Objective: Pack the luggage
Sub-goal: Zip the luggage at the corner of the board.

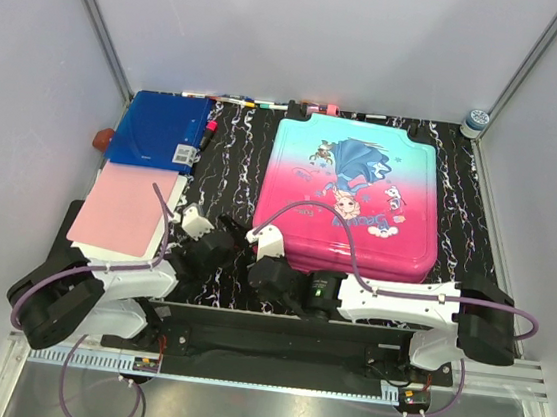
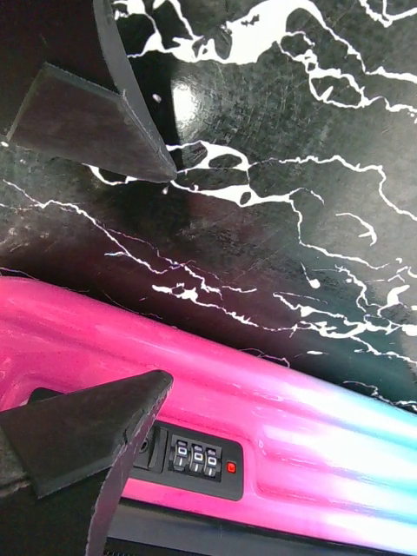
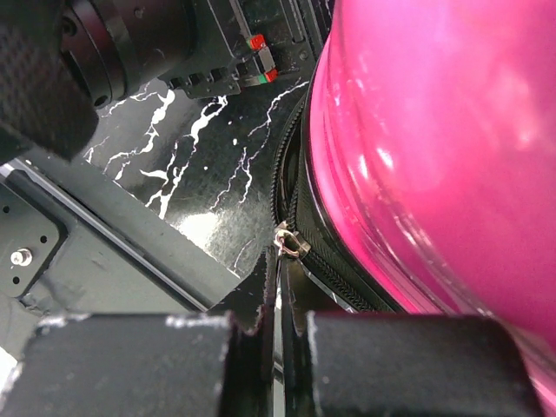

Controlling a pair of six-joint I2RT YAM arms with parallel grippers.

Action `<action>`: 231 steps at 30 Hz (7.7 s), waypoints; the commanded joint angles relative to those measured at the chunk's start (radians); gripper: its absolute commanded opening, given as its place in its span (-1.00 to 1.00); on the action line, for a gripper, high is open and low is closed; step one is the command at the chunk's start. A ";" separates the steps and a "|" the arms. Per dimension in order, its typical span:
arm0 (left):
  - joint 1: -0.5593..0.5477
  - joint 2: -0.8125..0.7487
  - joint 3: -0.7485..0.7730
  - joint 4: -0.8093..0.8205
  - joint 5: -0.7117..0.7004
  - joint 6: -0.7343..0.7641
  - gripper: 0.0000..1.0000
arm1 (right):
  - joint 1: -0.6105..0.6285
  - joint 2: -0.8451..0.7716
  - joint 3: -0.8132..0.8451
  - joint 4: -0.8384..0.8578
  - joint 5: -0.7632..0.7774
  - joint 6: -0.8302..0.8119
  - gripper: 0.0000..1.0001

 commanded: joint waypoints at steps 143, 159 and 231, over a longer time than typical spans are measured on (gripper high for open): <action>0.202 -0.457 0.228 -0.534 0.850 0.612 0.88 | -0.059 -0.490 -0.312 -0.261 0.153 0.245 0.46; 0.266 -0.249 0.267 -0.341 0.664 0.582 0.96 | -0.081 -0.303 -0.304 -0.153 0.228 0.141 0.47; 0.225 0.281 0.501 -0.261 0.577 0.637 0.98 | -1.250 0.564 0.590 -0.112 -0.955 -0.228 0.99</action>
